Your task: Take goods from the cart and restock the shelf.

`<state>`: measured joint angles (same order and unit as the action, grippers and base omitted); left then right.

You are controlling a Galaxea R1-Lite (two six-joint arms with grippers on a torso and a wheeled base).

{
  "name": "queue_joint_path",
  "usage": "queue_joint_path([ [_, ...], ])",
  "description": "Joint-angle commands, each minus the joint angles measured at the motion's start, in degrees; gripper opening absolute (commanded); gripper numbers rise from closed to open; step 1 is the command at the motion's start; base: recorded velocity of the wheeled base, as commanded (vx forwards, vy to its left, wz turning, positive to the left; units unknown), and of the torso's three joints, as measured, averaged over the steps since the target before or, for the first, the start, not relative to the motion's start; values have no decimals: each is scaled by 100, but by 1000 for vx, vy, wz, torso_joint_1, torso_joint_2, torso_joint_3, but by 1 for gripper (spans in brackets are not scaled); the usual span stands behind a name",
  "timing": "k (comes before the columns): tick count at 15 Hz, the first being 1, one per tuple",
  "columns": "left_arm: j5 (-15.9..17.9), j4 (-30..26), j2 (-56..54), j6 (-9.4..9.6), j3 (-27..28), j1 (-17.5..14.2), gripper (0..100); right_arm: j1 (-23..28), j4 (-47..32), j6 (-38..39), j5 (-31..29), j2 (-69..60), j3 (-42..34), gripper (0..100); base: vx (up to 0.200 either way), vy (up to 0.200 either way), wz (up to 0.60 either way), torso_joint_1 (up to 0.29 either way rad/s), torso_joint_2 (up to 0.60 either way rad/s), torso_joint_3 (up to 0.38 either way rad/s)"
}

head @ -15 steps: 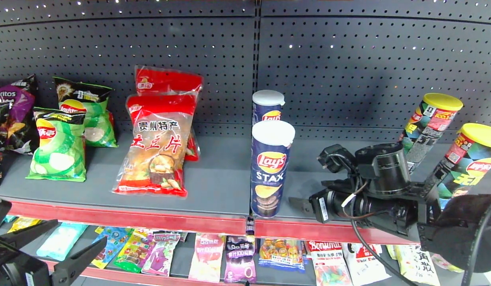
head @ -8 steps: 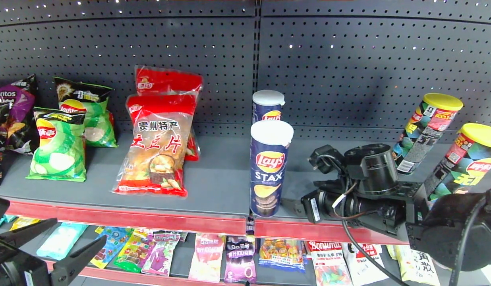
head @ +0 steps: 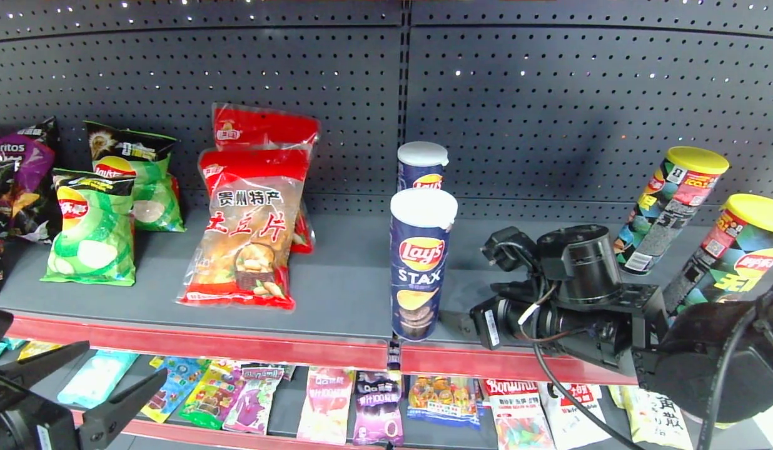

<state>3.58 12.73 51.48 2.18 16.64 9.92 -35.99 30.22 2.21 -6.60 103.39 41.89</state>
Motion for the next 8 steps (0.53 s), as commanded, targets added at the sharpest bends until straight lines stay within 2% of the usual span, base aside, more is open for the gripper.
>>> queue_joint_path([
  [1, 2, 2, -6, 2, -3, 1, 100, -5, 1, -1, 0, 6, 4, 100, 0, 0, 0, 0, 0, 0],
  [8, -7, 2, -77, 2, -56, 1, 100, -58, 10, 8, 0, -3, -5, 100, 0, 0, 0, 0, 0, 0],
])
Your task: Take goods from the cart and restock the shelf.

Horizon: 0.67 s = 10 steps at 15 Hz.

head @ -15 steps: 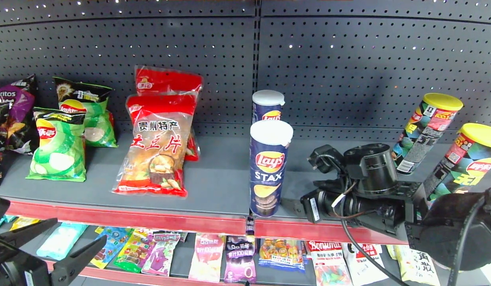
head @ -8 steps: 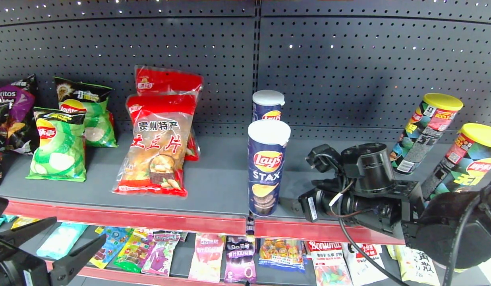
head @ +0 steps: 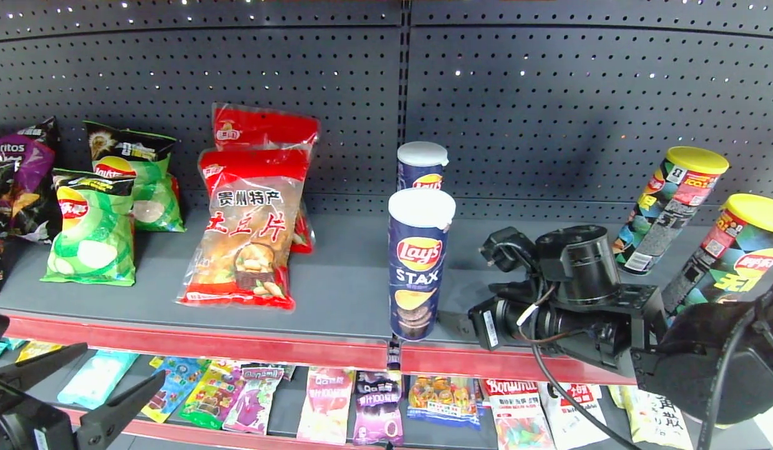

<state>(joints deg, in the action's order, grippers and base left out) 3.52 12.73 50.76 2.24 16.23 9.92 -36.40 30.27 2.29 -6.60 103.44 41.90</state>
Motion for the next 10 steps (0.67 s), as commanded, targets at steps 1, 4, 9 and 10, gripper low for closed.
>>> queue_joint_path([
  [1, -1, 2, -14, 4, -5, 1, 100, -16, 5, -1, -8, -8, -15, 100, 0, 0, 0, 0, 0, 0],
  [4, 8, 2, 4, 4, 3, 1, 100, 72, -3, -1, -123, -254, -147, 100, 0, 0, 0, 0, 0, 0],
  [9, 43, -25, 48, 66, -23, 18, 100, 19, -12, -18, -290, -1994, -1228, 100, 0, 0, 0, 0, 0, 0],
  [10, 34, -25, 74, 92, -23, 27, 100, 28, -65, -27, -439, -2451, -1553, 100, 0, 0, 0, 0, 0, 0],
])
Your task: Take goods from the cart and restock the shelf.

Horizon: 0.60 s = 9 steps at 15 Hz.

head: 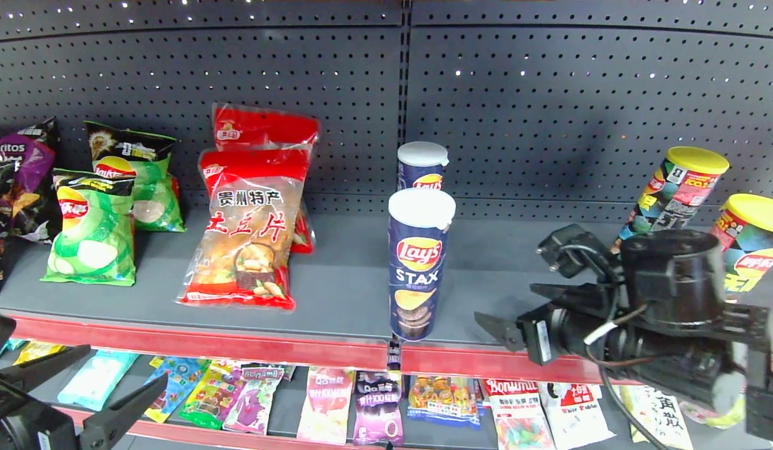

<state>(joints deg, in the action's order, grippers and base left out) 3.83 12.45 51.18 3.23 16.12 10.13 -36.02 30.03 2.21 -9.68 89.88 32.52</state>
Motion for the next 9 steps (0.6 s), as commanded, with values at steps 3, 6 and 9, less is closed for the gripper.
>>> queue_joint_path([
  [3, -14, -5, 121, 565, -21, 6, 100, 69, -93, -256, -491, -2405, -1706, 100, 0, 0, 0, 0, 0, 0],
  [6, 65, -5, 121, 732, -241, 15, 100, 1062, -1007, -836, -447, -3592, -1785, 100, 0, 0, 0, 0, 0, 0],
  [9, 30, -49, -81, 723, -355, -2, 100, 1590, -1790, -1012, -359, -4216, -1741, 100, 0, 0, 0, 0, 0, 0],
])
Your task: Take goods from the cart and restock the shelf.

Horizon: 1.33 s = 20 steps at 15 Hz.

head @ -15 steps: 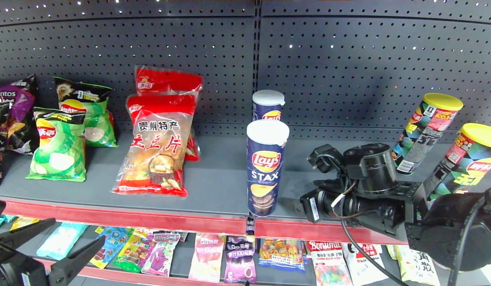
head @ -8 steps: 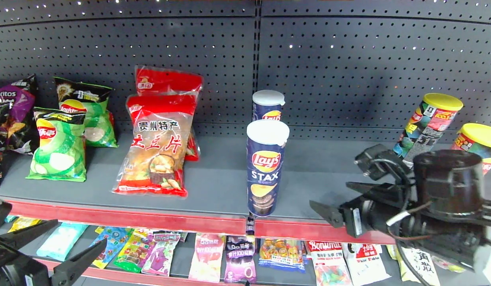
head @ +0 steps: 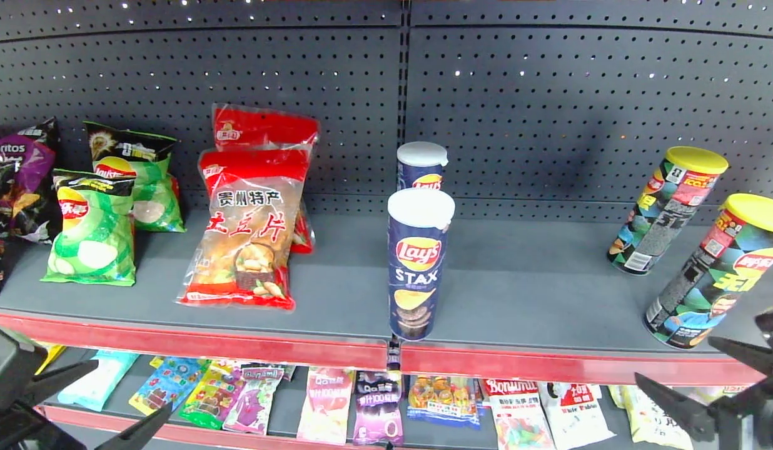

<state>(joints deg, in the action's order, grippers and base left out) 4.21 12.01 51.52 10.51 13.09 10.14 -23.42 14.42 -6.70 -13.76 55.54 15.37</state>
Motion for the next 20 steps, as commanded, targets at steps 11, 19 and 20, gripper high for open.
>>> queue_joint_path([
  [11, 432, -49, -186, -392, 176, -153, 100, 347, -370, -701, 14, -1907, -693, 100, 0, 0, -55, 0, 1, 0],
  [19, 151, -49, -256, -49, 176, -329, 100, 426, -370, -692, 23, -1907, -737, 100, 0, 0, -300, 0, 1, 3],
  [20, 151, -49, -300, -49, 176, -337, 100, 426, -370, -692, 14, -1907, -755, 100, 0, 0, 0, 0, 0, 0],
])
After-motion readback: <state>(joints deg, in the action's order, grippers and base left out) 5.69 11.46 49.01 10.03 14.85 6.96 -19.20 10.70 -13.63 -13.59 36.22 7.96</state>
